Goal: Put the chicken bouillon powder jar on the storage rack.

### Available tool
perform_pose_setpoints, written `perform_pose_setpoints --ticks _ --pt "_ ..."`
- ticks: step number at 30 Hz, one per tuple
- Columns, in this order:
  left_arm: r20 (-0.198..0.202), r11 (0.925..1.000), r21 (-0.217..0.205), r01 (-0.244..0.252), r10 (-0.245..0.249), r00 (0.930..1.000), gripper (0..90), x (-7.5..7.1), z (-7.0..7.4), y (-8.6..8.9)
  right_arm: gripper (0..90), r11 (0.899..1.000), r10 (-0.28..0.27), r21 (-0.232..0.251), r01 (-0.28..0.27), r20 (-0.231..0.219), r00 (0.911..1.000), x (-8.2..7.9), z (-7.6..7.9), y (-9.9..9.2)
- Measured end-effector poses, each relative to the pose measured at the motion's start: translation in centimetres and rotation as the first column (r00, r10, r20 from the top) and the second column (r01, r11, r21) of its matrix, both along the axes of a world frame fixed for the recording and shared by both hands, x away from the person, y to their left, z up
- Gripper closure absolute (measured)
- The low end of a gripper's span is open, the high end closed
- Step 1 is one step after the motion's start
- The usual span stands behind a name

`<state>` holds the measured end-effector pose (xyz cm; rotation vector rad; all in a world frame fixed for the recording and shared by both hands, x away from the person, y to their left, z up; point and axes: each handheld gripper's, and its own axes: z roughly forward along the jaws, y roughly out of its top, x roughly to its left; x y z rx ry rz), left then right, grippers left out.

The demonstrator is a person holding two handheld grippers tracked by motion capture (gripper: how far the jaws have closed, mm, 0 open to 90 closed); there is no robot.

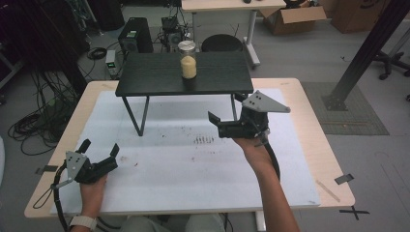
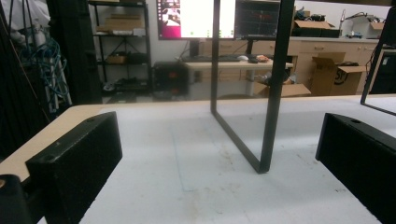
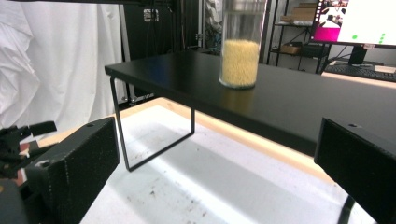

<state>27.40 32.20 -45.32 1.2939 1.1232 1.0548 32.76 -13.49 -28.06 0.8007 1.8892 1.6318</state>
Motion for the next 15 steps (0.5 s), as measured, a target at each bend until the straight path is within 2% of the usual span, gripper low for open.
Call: perform_pose_setpoints --ticks 8,15 --pt "0.001 1.0000 -0.001 0.000 0.000 1.0000 0.8 0.0 0.0 0.0 0.1 1.000 -0.008 0.003 0.008 0.005 1.0000 -1.8 -2.5 -1.4" --pt "0.002 1.0000 0.003 -0.002 0.002 1.0000 0.9 0.0 0.0 -0.1 0.1 1.000 -0.026 0.006 0.026 -0.011 0.9996 -3.1 -5.4 -2.6"
